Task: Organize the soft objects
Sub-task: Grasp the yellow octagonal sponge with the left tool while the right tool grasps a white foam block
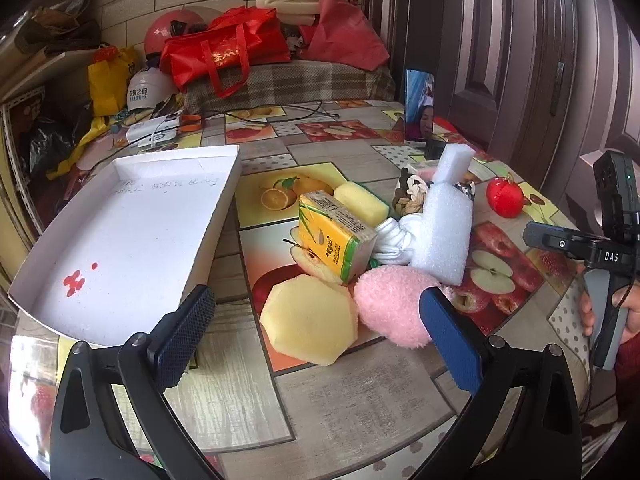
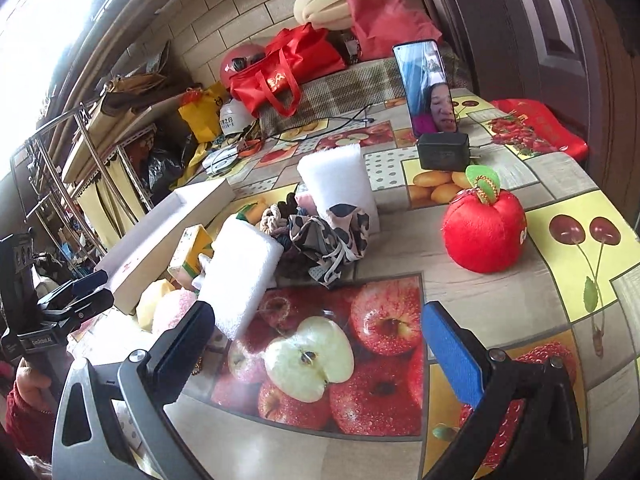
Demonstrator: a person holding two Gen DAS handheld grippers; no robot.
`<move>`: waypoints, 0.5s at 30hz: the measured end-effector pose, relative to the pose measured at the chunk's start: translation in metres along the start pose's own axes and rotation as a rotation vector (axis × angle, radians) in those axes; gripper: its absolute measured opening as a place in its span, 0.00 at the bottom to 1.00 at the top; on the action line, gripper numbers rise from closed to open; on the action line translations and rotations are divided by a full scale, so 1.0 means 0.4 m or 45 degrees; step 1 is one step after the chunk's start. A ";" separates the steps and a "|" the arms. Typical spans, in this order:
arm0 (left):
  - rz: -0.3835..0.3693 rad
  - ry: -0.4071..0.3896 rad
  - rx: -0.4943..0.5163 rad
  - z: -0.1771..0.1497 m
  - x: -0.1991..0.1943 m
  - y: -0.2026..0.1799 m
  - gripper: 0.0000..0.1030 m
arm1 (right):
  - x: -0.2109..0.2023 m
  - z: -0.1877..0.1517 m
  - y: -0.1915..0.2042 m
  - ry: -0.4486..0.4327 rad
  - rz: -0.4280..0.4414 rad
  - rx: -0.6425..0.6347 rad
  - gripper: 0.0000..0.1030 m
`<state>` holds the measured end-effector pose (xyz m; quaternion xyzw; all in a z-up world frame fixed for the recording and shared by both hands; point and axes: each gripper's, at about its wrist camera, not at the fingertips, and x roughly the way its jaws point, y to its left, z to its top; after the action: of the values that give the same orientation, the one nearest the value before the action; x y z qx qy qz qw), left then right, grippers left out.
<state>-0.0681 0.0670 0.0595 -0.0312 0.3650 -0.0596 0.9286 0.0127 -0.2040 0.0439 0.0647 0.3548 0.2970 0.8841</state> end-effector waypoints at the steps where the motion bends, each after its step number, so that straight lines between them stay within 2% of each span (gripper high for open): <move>1: 0.009 0.013 0.045 -0.006 0.005 -0.008 1.00 | 0.008 0.000 0.005 0.013 0.029 0.006 1.00; 4: 0.096 0.052 0.155 -0.020 0.034 -0.025 1.00 | 0.052 0.015 0.039 0.080 0.089 0.024 1.00; 7: 0.117 0.102 0.184 -0.025 0.072 -0.025 1.00 | 0.114 0.028 0.080 0.152 0.106 0.081 1.00; 9: 0.170 0.094 0.244 -0.018 0.089 -0.032 1.00 | 0.156 0.036 0.099 0.190 0.070 0.136 0.99; 12: 0.205 0.117 0.268 -0.009 0.118 -0.026 1.00 | 0.200 0.047 0.111 0.204 -0.016 0.178 0.99; 13: 0.201 0.128 0.263 -0.005 0.128 -0.021 1.00 | 0.208 0.047 0.113 0.205 -0.040 0.173 0.92; 15: 0.193 0.164 0.254 0.001 0.150 -0.014 0.96 | 0.217 0.042 0.111 0.217 -0.036 0.163 0.71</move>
<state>-0.0247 0.0536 0.0200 0.0928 0.4173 -0.0273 0.9036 0.0523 -0.1167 0.0196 0.0904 0.4479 0.2658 0.8489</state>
